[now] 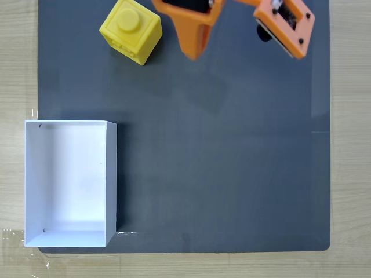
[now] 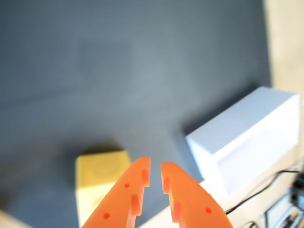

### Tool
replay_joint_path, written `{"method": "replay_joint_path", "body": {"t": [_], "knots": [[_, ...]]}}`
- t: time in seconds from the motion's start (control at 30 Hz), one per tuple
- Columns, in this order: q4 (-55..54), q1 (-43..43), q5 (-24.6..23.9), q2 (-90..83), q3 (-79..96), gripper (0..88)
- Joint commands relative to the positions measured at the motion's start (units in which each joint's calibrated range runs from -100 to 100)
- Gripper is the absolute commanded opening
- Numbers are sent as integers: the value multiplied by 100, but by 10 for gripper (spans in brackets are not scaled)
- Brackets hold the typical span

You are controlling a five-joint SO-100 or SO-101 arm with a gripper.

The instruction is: Grasp a yellow block and put it in the box

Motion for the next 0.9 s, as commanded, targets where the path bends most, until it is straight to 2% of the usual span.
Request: {"method": "replay_joint_path", "body": {"t": [0.0,0.23,0.43,0.5,0.73,0.87], "knots": [[1176,301,15,673,-1114,33],[1927,1202,1180,1995,-1828,33],[2267,1816,1783,2596,-2263,39],[2267,1976,1935,2639,-2281,85],[2267,2397,2444,2673,-2235,397],[2267,2473,3226,2673,-2181,437]]}}
